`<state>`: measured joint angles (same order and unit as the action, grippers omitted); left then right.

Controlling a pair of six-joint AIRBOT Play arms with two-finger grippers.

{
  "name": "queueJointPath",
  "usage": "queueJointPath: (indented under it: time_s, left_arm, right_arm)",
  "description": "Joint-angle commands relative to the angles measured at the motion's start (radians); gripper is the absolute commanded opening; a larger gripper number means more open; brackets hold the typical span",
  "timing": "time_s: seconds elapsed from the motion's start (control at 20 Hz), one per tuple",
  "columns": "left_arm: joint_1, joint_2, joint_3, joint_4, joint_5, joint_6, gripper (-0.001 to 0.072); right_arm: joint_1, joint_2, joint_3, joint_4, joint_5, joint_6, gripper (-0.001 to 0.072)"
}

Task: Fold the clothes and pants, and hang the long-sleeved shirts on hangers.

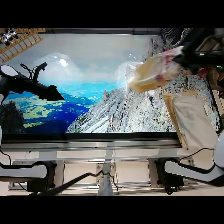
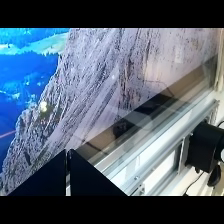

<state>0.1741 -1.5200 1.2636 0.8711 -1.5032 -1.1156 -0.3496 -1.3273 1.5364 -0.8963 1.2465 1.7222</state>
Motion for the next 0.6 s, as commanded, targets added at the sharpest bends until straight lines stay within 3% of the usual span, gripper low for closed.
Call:
queueJointPath:
  time_s: [0.0, 0.15, 0.35, 0.55]
  left_arm:
    - [0.0, 0.001, 0.001, 0.021, -0.013, 0.0, 0.0005]
    - [0.0, 0.001, 0.001, 0.019, -0.012, 0.001, 0.0005]
    - [0.0, 0.001, 0.001, 0.019, -0.011, 0.009, 0.0005]
    - [0.0, 0.001, 0.001, 0.019, -0.011, 0.008, 0.0005]
  right_arm:
    - [-0.274, 0.17, -0.003, -0.164, 0.197, 0.034, 0.0011]
    - [-0.521, 0.282, -0.121, -0.297, 0.334, -0.031, 0.0011]
    - [-0.838, 0.438, -0.452, -0.368, 0.335, -0.122, 0.0011]
    - [-0.956, 0.467, -0.76, -0.495, 0.311, -0.225, 0.0014]
